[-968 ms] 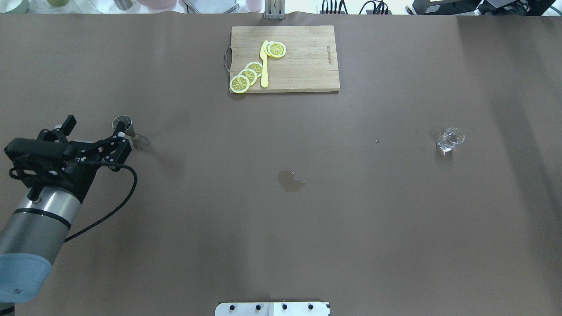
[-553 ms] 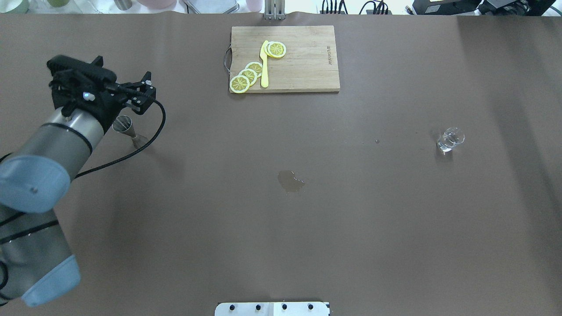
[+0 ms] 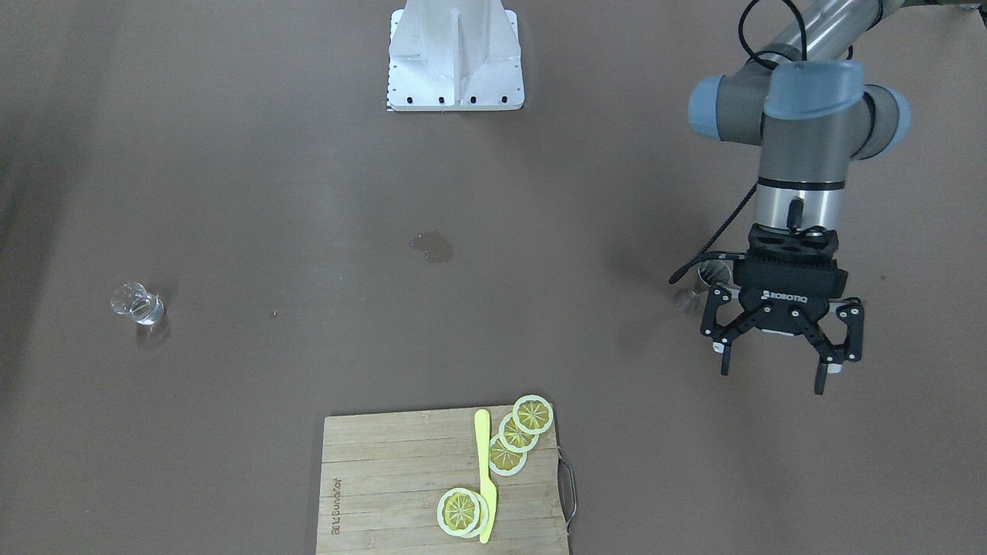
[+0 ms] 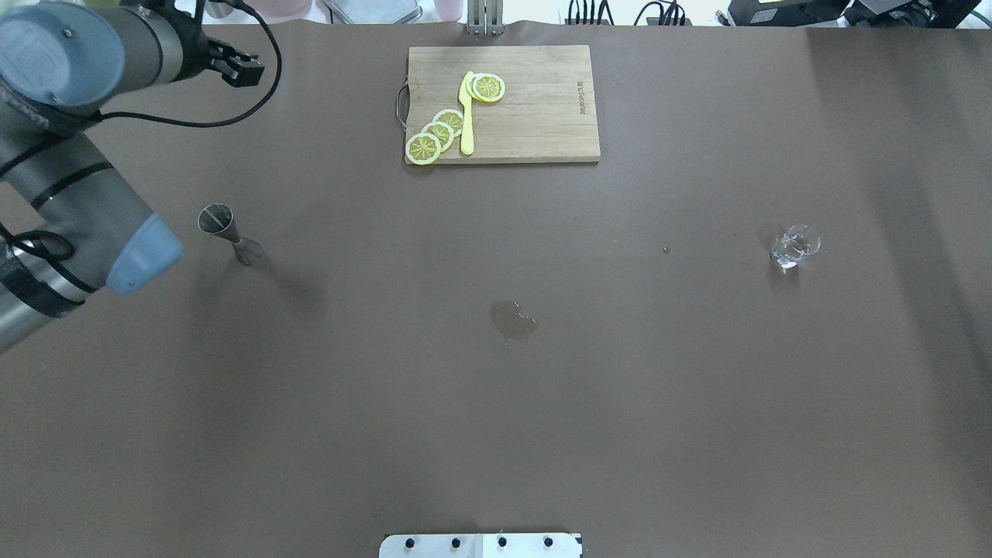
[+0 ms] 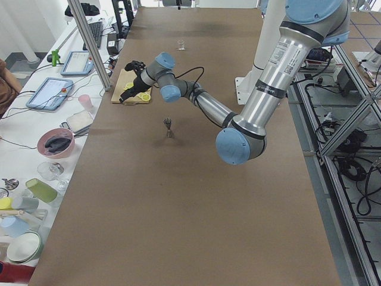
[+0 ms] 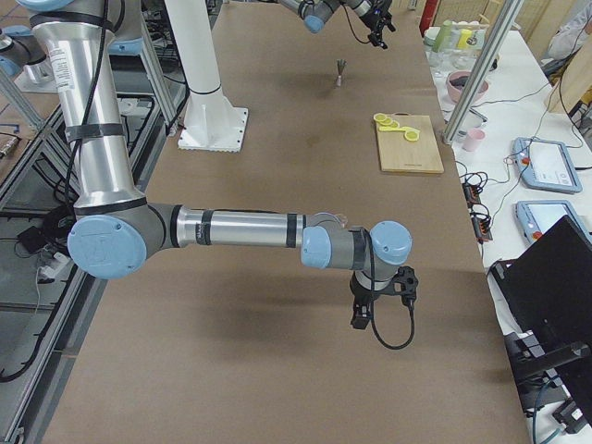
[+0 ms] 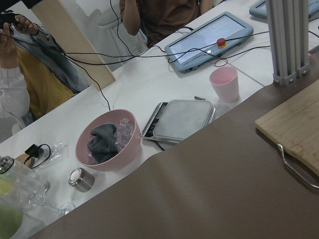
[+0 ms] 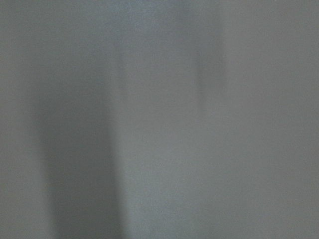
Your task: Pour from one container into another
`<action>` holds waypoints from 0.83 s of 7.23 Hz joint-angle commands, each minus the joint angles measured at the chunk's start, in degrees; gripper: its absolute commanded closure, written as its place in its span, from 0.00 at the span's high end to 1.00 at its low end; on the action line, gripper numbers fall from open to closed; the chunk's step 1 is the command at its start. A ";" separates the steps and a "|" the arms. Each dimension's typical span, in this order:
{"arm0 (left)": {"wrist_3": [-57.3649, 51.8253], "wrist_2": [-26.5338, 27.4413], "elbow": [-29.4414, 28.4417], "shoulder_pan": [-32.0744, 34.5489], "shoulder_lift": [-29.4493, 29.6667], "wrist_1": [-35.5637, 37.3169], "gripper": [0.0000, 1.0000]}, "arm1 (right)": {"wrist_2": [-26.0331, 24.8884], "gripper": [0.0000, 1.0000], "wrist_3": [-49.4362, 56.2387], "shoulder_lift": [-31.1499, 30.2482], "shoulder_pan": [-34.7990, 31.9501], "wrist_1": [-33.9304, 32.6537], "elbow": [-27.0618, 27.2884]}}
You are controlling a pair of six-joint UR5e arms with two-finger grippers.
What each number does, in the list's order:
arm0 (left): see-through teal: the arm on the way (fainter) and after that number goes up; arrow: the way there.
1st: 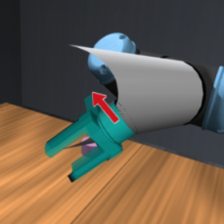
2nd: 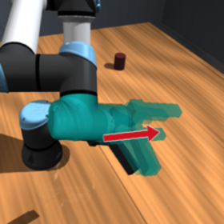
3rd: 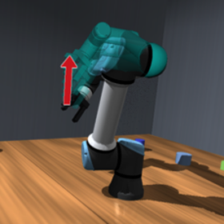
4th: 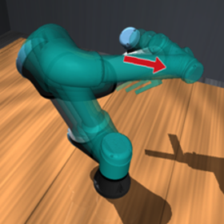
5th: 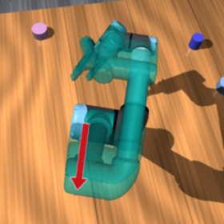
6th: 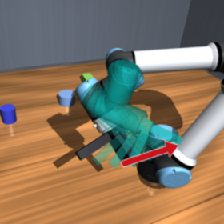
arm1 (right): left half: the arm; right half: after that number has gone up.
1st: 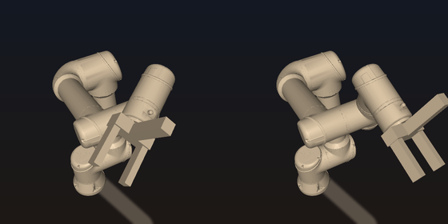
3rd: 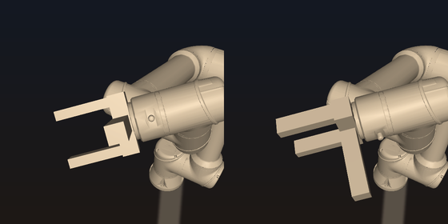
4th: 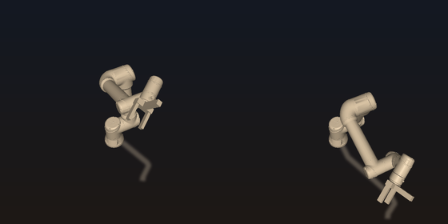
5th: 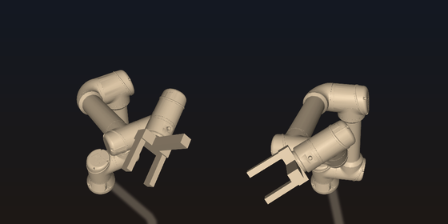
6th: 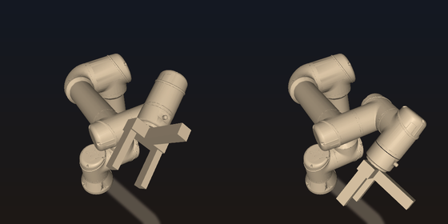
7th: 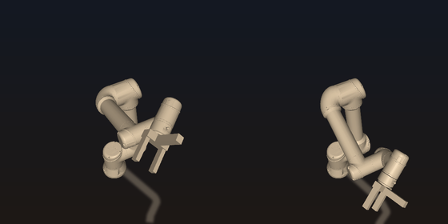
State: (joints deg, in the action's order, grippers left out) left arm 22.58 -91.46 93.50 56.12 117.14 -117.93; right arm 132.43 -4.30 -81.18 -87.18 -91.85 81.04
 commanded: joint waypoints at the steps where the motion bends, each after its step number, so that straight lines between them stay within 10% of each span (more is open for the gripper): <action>1: -10.89 -16.49 0.10 10.64 -3.12 5.33 0.99 | -0.07 1.00 0.00 -0.03 0.08 0.00 0.00; 6: -20.29 -41.73 1.42 20.41 -19.26 12.81 0.99 | -0.59 1.00 0.09 -0.03 0.08 0.00 -0.09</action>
State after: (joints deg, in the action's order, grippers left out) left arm 2.52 -127.77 94.43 74.34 103.90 -105.45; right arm 131.85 -4.25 -81.27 -87.10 -91.85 80.93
